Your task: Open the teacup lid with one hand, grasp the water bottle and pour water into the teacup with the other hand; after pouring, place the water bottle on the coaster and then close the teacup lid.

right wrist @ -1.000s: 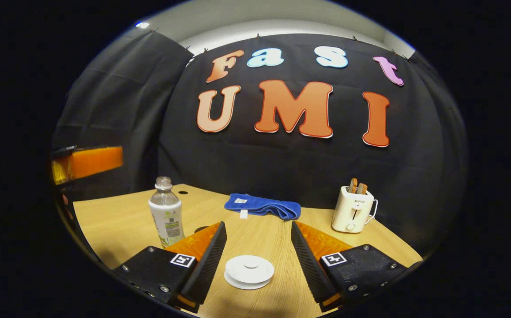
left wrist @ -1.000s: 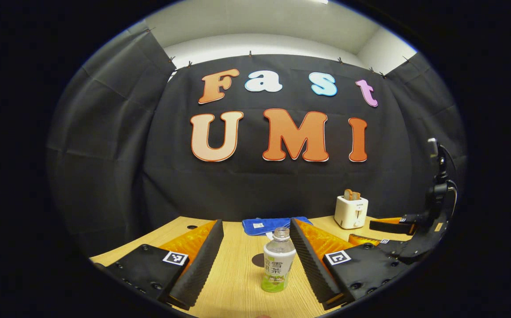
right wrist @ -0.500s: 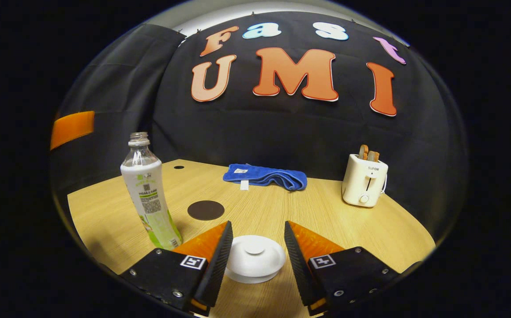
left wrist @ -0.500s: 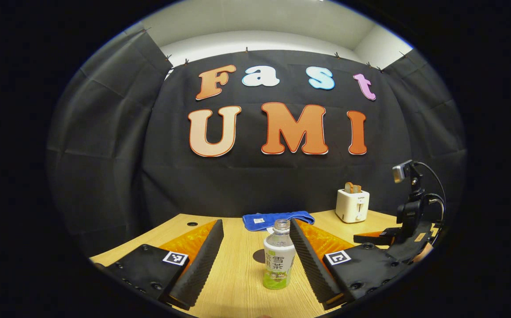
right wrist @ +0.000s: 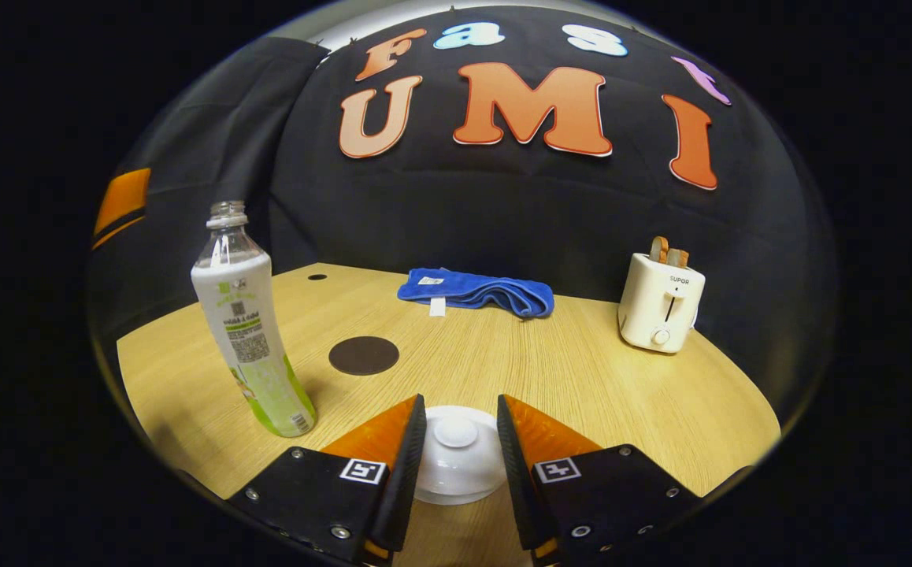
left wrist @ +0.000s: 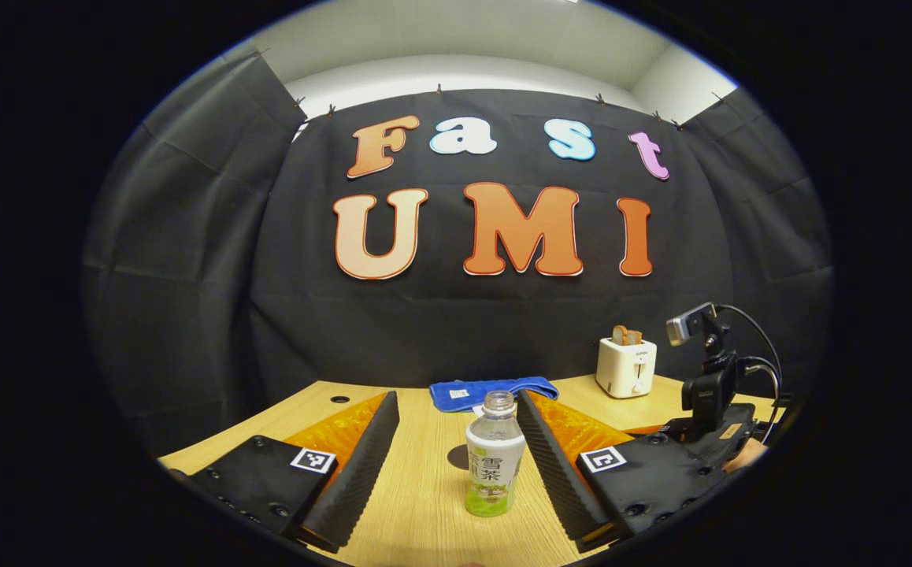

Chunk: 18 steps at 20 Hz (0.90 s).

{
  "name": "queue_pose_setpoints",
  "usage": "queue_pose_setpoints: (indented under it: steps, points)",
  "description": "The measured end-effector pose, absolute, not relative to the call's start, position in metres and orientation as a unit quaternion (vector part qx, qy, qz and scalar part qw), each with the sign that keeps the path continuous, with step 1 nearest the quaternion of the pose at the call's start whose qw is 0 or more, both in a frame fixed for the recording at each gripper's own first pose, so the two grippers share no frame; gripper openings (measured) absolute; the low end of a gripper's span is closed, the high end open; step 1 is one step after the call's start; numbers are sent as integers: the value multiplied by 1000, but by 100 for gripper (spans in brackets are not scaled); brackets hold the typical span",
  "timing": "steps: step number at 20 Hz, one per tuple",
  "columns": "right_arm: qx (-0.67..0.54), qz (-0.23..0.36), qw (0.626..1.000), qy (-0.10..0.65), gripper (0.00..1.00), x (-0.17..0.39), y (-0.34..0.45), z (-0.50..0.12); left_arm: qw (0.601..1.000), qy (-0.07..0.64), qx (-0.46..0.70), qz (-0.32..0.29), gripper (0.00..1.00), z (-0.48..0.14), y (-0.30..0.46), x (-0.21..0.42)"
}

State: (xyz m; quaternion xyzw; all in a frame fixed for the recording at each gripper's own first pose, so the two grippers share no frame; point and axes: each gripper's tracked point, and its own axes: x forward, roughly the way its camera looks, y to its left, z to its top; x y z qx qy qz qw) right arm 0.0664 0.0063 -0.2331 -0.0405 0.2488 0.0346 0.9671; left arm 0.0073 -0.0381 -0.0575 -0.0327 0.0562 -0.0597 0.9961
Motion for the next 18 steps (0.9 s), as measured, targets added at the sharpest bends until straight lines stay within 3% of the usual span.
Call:
queue_pose_setpoints:
  steps: [3,9,18]
  points:
    - [-47,38,966,250,40,68,8,-234,996,59,-31,-58,96,-60,-36,9]
    - [-42,43,966,250,20,68,7,-234,994,68,-35,-73,95,-69,-47,9]
    - [-12,41,979,200,22,63,0,-188,986,100,-60,-122,97,-103,-84,12]
